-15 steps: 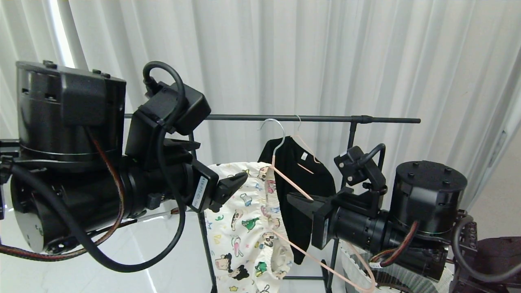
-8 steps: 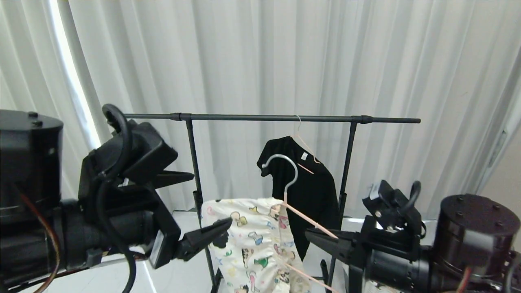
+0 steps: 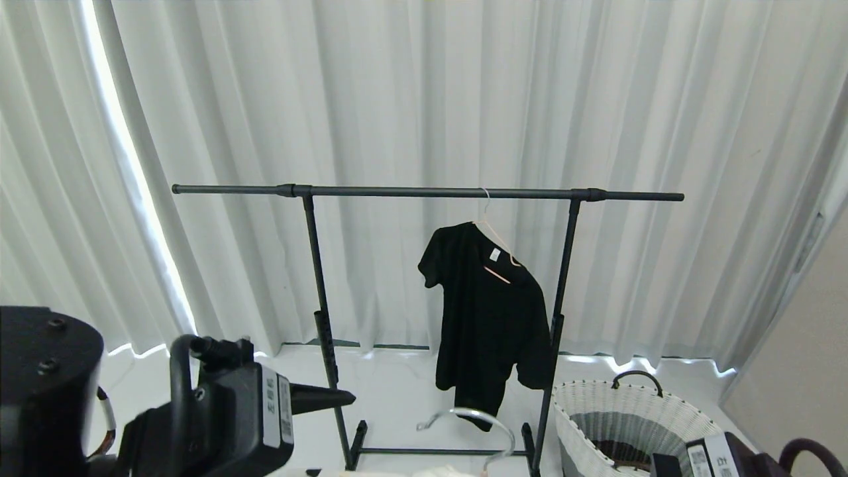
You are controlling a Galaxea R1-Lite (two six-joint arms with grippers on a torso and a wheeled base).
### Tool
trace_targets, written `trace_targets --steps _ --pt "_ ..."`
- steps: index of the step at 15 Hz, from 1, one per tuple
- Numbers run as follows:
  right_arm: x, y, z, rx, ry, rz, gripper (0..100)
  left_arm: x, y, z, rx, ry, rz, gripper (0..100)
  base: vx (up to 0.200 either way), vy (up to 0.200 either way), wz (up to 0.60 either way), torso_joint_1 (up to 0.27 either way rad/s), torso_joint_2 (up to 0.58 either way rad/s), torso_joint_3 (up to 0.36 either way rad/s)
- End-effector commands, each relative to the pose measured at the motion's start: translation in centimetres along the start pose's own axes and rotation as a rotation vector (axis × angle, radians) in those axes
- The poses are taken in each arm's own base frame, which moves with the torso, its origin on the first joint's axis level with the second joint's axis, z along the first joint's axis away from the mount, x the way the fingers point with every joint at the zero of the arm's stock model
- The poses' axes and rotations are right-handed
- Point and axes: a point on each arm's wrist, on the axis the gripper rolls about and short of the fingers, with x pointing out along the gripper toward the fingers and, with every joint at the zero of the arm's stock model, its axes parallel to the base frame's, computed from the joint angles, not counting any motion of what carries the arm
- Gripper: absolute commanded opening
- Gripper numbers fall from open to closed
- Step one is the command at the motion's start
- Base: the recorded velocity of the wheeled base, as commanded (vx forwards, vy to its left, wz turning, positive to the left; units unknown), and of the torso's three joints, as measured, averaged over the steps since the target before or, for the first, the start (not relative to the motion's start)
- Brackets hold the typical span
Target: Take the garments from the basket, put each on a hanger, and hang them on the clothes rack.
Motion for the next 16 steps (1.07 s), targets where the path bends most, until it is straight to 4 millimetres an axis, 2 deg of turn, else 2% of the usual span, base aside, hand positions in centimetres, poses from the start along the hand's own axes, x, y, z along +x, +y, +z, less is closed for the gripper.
trace_targets --steps 1,4,6,9,10,16 --pt "-0.1 0.8 0.1 -0.024 -0.004 0.04 0 0.8 -0.8 -0.7 0.009 0.039 -0.05 100 0.0 0.0 0.0 0.0 0.0 0.0" --pt "0.1 1.4 0.3 -0.035 -0.016 0.071 0 1.2 -1.5 -2.1 0.006 0.089 -0.085 100 0.0 0.0 0.0 0.0 0.0 0.0" --pt "0.2 2.3 0.7 -0.046 -0.029 0.123 0 1.7 -1.4 -2.3 -0.016 0.115 -0.089 100 0.0 0.0 0.0 0.0 0.0 0.0" --pt "0.4 2.6 1.0 -0.053 -0.044 0.14 0 2.4 -1.4 -2.5 -0.025 0.146 -0.102 100 0.0 0.0 0.0 0.0 0.0 0.0" --pt "0.4 2.6 1.1 -0.053 -0.047 0.139 0 2.5 -1.3 -2.5 -0.025 0.142 -0.099 0 0.0 0.0 0.0 0.0 0.0 0.0" --pt "0.5 2.6 1.0 -0.065 -0.042 0.13 0 2.6 -1.2 -2.7 -0.026 0.135 -0.087 0 0.0 0.0 0.0 0.0 0.0 0.0"
